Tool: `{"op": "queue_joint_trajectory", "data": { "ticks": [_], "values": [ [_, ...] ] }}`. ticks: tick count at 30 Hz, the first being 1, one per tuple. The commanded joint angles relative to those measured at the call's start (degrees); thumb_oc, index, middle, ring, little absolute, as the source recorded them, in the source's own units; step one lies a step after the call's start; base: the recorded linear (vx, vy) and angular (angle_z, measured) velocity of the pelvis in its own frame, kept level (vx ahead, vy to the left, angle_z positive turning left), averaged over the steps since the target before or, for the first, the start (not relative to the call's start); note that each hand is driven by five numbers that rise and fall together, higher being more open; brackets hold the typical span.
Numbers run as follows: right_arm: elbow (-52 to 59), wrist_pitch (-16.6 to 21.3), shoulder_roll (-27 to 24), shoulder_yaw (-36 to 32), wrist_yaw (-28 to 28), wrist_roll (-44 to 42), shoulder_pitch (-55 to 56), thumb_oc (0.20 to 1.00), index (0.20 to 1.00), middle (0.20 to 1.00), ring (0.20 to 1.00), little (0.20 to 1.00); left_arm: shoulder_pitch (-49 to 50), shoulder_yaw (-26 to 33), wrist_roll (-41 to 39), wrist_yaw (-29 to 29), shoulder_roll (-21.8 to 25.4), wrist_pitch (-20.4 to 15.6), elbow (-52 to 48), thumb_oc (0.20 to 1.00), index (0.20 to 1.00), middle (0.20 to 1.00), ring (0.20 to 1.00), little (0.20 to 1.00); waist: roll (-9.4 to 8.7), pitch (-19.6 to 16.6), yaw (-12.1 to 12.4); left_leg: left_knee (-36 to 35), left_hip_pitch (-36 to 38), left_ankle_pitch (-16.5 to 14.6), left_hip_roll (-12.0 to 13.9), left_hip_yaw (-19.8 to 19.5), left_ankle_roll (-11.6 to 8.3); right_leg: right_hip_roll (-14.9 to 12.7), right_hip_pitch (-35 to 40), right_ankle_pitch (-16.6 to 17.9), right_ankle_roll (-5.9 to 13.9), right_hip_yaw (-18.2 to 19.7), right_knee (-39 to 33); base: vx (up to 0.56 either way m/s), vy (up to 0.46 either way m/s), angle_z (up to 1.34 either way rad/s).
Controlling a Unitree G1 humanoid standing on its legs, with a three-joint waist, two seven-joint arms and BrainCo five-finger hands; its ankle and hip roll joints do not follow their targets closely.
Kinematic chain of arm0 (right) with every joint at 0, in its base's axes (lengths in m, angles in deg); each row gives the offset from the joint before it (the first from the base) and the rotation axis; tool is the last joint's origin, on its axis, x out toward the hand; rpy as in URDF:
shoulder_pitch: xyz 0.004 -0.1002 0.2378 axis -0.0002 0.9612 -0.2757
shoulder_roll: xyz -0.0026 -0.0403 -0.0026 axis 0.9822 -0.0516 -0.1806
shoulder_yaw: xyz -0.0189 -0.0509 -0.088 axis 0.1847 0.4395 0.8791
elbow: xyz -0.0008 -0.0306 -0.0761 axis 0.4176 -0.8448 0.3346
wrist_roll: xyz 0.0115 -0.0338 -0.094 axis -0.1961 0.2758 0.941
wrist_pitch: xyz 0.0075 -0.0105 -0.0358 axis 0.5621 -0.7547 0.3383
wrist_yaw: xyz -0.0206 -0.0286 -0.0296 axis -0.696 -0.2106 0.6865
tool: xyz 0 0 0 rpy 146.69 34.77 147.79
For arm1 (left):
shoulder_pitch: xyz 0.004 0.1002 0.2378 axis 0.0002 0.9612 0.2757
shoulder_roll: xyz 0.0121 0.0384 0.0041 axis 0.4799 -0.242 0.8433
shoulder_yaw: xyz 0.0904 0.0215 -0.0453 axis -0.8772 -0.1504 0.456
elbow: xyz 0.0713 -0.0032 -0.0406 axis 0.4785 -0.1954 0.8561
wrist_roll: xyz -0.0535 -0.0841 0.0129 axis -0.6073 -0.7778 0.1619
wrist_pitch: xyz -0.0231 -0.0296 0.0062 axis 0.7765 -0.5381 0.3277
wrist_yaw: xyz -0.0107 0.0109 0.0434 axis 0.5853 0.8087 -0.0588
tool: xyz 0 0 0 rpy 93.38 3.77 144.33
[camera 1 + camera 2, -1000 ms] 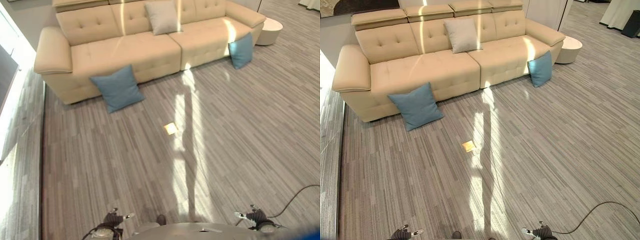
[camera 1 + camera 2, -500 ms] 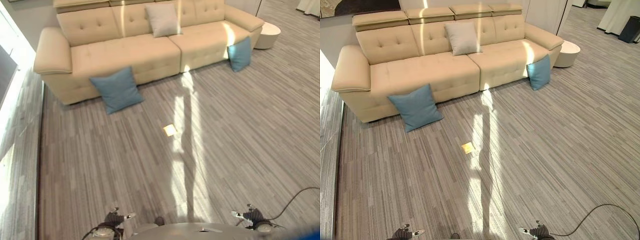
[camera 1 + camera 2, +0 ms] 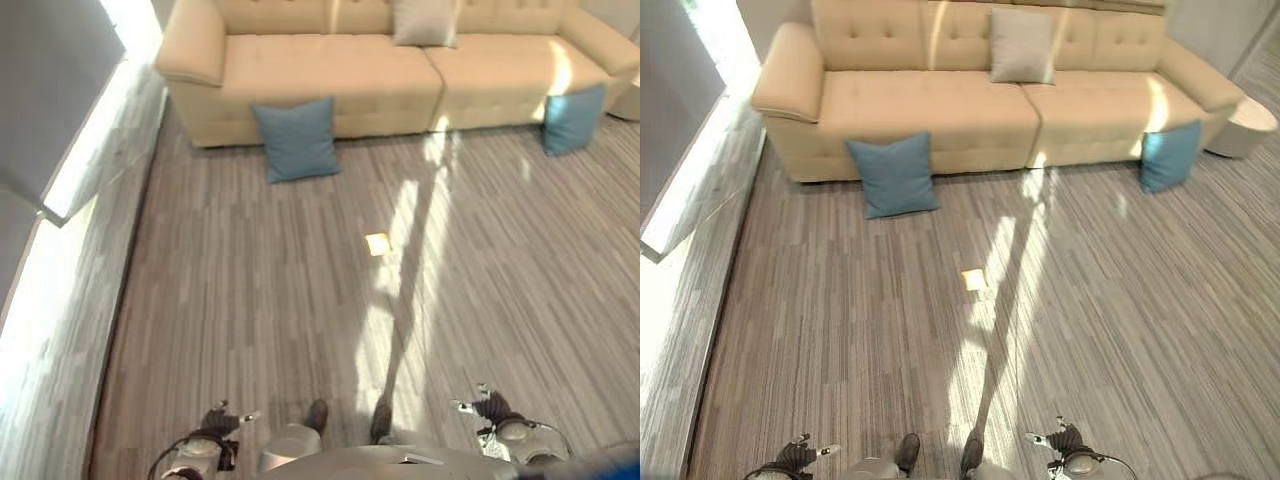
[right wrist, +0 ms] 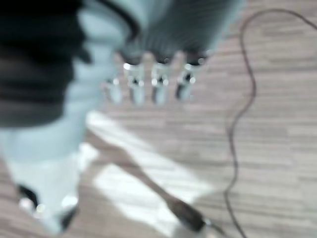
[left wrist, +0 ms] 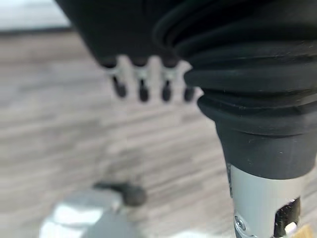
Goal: Pick up all the scattered cushions and arrange them neatly on the sofa.
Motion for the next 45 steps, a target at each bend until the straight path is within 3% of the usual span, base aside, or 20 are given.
{"op": "queue_joint_trajectory", "data": {
  "ticks": [1, 2, 3, 7, 10, 12, 14, 15, 17, 18, 21, 23, 25, 27, 28, 30, 33, 38, 42, 45],
  "values": [
    [0.8, 1.1, -2.4, -0.8, 0.7, 0.7, -1.4, 1.0, 1.0, 1.0, 1.0, 1.0, -3.7, 0.4, -0.4, 1.0, -0.6, -1.1, 1.9, 1.0, 1.0, 1.0, 1.0, 1.0, 1.1, -0.4, 0.0, 3.3, 0.1, -3.9, 0.2, 6.0, -1.65, -1.1, -1.9, -2.6, 5.47, 1.8, 5.5, 0.0, 0.0, 0.09],
    [0.8, 1.1, -2.4, -0.8, 0.7, 0.7, -1.4, 1.0, 1.0, 1.0, 1.0, 1.0, -3.7, 0.4, -0.4, 1.0, -0.6, -1.1, 1.9, 1.0, 1.0, 1.0, 1.0, 1.0, 1.1, -0.4, 0.0, 3.3, 0.1, -3.9, 0.2, 6.0, -1.65, -1.1, -1.9, -2.6, 5.47, 1.8, 5.5, -0.04, -0.284, -0.09],
    [0.6, 1.7, -3.2, -1.3, 1.2, -1.2, -1.7, 1.0, 1.0, 1.0, 1.0, 1.0, -5.2, -1.4, -0.8, 1.2, -1.8, -1.1, 1.3, 1.0, 1.0, 1.0, 1.0, 1.0, -0.12, 2.8, -1.4, 17.7, -8.1, -4.2, 2.7, 11.4, -4.16, -1.1, 1.2, -2.7, 3.38, -1.7, 2.2, -0.02, -0.292, 0.02],
    [-0.5, 1.2, -2.8, -1.0, 1.0, -2.1, -0.8, 1.0, 1.0, 1.0, 1.0, 1.0, -4.7, -2.2, 0.5, 0.7, -1.6, -0.6, 0.9, 1.0, 1.0, 1.0, 1.0, 1.0, 0.1, 1.9, -1.3, 13.6, -12.6, -2.3, 2.1, 18.1, -2.42, -0.1, 3.7, -3.6, 3.36, -3.7, -0.3, 0.15, -0.056, 1.42],
    [-0.7, 1.0, -2.3, -0.8, 0.9, -2.0, -0.8, 1.0, 1.0, 1.0, 1.0, 1.0, -4.3, -2.0, 0.8, 0.5, -1.5, -0.5, 0.8, 1.0, 1.0, 1.0, 1.0, 1.0, 0.13, 1.4, -0.6, 12.8, -13.2, -1.8, 1.8, 18.3, -2.35, 0.3, 4.1, -4.5, 3.38, -2.3, -0.1, 0.23, 0.133, -0.01],
    [-0.4, 0.8, -1.3, -1.1, 0.5, -0.9, -0.3, 1.0, 1.0, 1.0, 1.0, 1.0, -3.7, -0.2, 0.4, 0.7, -0.2, -0.1, 0.8, 1.0, 1.0, 1.0, 1.0, 1.0, 0.0, 0.4, 0.0, 9.8, -8.9, -3.4, 0.6, 17.3, -0.18, -1.8, 1.6, -5.5, 5.29, -1.4, 10.1, 0.42, 0.351, -0.96],
    [0.5, 0.8, -1.0, -1.1, 0.4, -0.7, -1.0, 1.0, 1.0, 1.0, 1.0, 1.0, -4.9, -1.4, 1.4, 0.8, 1.1, -0.1, 0.1, 1.0, 1.0, 1.0, 1.0, 1.0, 1.63, 1.6, -2.1, 7.9, -3.7, -5.1, 1.0, 17.2, 1.54, -3.2, -7.1, -0.8, 6.69, -1.0, 25.2, 0.33, 0.285, -0.88],
    [0.5, 0.8, -1.0, -1.1, 0.4, -0.7, -1.0, 1.0, 1.0, 1.0, 1.0, 1.0, -4.9, -1.4, 1.4, 0.8, 1.1, -0.1, 0.1, 1.0, 1.0, 1.0, 1.0, 1.0, 1.61, 1.7, -2.1, 7.9, -3.6, -5.1, 1.0, 17.2, 1.54, -3.3, -7.0, -0.8, 6.7, -1.0, 25.3, 0.4, 0.15, 0.13],
    [0.5, 0.6, -1.4, -0.8, 0.4, -0.2, -1.6, 1.0, 1.0, 1.0, 1.0, 1.0, -5.2, -2.2, 2.3, 0.4, 1.0, -0.2, 0.1, 1.0, 1.0, 1.0, 1.0, 1.0, 2.3, 1.7, -3.0, 4.9, 0.9, -6.1, 0.6, 16.6, 1.43, -2.4, -9.7, -1.1, 5.63, -2.6, 17.5, 0.42, -0.002, 0.07],
    [0.6, 0.3, -1.5, -0.4, 0.4, 0.2, -1.7, 1.0, 1.0, 1.0, 1.0, 1.0, -5.1, -2.4, 2.7, 0.2, 0.7, -0.2, 0.5, 1.0, 1.0, 1.0, 1.0, 1.0, 2.0, 1.8, -3.4, 3.9, 2.6, -6.7, 0.2, 16.5, 1.15, -2.7, -10.6, 1.2, 6.21, -3.4, 11.0, 0.36, -0.069, -0.18],
    [1.0, 0.0, -1.8, -0.1, 0.5, 1.1, -1.9, 1.0, 1.0, 1.0, 1.0, 1.0, -5.1, -2.2, 3.0, 0.5, 0.3, -0.3, 0.9, 1.0, 1.0, 1.0, 1.0, 1.0, 1.65, 2.1, -4.1, 3.3, 5.1, -7.7, 0.1, 15.4, 0.38, -2.7, -11.6, 3.4, 7.41, -3.6, 5.7, 0.34, -0.105, -0.04],
    [-0.1, 0.1, -1.5, 0.1, 0.3, 1.1, -1.2, 1.0, 1.0, 1.0, 1.0, 1.0, -4.7, -2.1, 3.8, 0.5, -0.2, -0.3, 1.6, 1.0, 1.0, 1.0, 1.0, 1.0, 1.21, 0.9, -4.3, 3.1, 7.0, -9.2, 0.9, 14.6, -0.52, -1.9, -10.3, 3.7, 6.55, -1.9, 5.0, 0.44, -0.201, 0.58],
    [-1.1, 0.4, -1.3, -0.1, 0.0, 0.6, -0.7, 1.0, 1.0, 1.0, 1.0, 1.0, -4.8, -2.1, 3.2, 0.1, -0.7, -0.4, 1.5, 1.0, 1.0, 1.0, 1.0, 1.0, 1.08, 0.8, -4.2, 9.5, 5.6, -8.2, 3.3, 14.3, -3.12, -0.8, -7.0, 2.6, 5.03, -2.5, 3.9, 0.31, -0.239, 0.87],
    [-1.1, 0.6, -1.6, -0.3, 0.1, -0.5, -1.3, 1.0, 1.0, 1.0, 1.0, 1.0, -5.8, -2.7, 2.5, 0.0, -0.9, -0.5, 0.9, 1.0, 1.0, 1.0, 1.0, 1.0, 0.06, 2.4, -3.8, 22.9, -1.9, -4.0, 5.1, 15.2, -4.42, -0.9, -5.0, 1.7, 3.39, -2.8, 3.3, 0.09, -0.198, 0.85],
    [-1.0, 0.6, -1.7, -0.2, 0.2, -1.0, -1.7, 1.0, 1.0, 1.0, 1.0, 1.0, -6.2, -3.0, 2.2, 0.2, -0.9, -0.5, 0.5, 1.0, 1.0, 1.0, 1.0, 1.0, -0.68, 2.9, -3.5, 26.3, -4.3, -2.8, 5.7, 16.0, -3.91, -1.0, -4.4, 1.1, 2.52, -3.1, 3.1, 0.1, -0.191, 0.31],
    [-1.0, 0.6, -2.1, -0.1, 0.2, -1.6, -1.8, 1.0, 1.0, 1.0, 1.0, 1.0, -6.6, -3.5, 1.7, 0.2, -1.0, -0.5, 0.2, 1.0, 1.0, 1.0, 1.0, 1.0, -1.26, 3.7, -2.5, 29.2, -8.2, -4.1, 6.0, 17.6, -2.71, -0.7, -2.2, 0.2, 2.02, -3.6, 2.1, 0.19, -0.122, -0.33],
    [-0.9, 0.8, -2.5, 0.1, 0.4, -1.7, -1.5, 1.0, 1.0, 1.0, 1.0, 1.0, -6.0, -4.0, 2.3, 0.0, -1.1, -0.3, 0.4, 1.0, 1.0, 1.0, 1.0, 1.0, -1.77, 3.3, -1.6, 21.8, -11.3, -6.1, 3.4, 18.5, -1.64, -0.3, 0.3, -1.2, 2.71, -3.6, 0.6, 0.26, -0.003, -0.1],
    [-1.1, 0.6, -2.8, 0.6, 0.6, -1.3, -1.4, 1.0, 1.0, 1.0, 1.0, 1.0, -5.4, -3.4, 2.0, -0.2, -0.7, -0.5, 0.1, 1.0, 1.0, 1.0, 1.0, 1.0, -0.08, 2.6, 0.5, 9.7, -15.5, 2.9, 1.5, 18.2, -3.6, 3.1, 4.4, -3.8, 2.64, -1.5, -0.5, 0.31, 0.074, -0.04],
    [-1.0, 0.4, -1.7, 0.8, 0.0, 0.2, -0.5, 1.0, 1.0, 1.0, 1.0, 1.0, -3.8, -1.9, 2.6, -0.7, -0.2, 0.2, 0.9, 1.0, 1.0, 1.0, 1.0, 1.0, -0.79, 0.5, 1.0, 7.8, -11.5, 1.2, 0.8, 18.1, -1.57, 1.6, 5.8, -6.4, 3.81, -0.2, 4.0, 0.39, 0.203, -0.55],
    [-0.5, 0.4, -1.1, 0.9, -0.5, 0.8, -0.4, 1.0, 1.0, 1.0, 1.0, 1.0, -3.9, -1.5, 2.8, -0.9, 0.4, 0.3, 0.5, 1.0, 1.0, 1.0, 1.0, 1.0, -1.1, 0.0, 1.4, 8.4, -9.1, -1.5, 0.2, 18.0, 0.23, -0.5, 3.3, -5.2, 5.85, -0.3, 12.6, 0.23, 0.183, -0.3]
  ]
}}
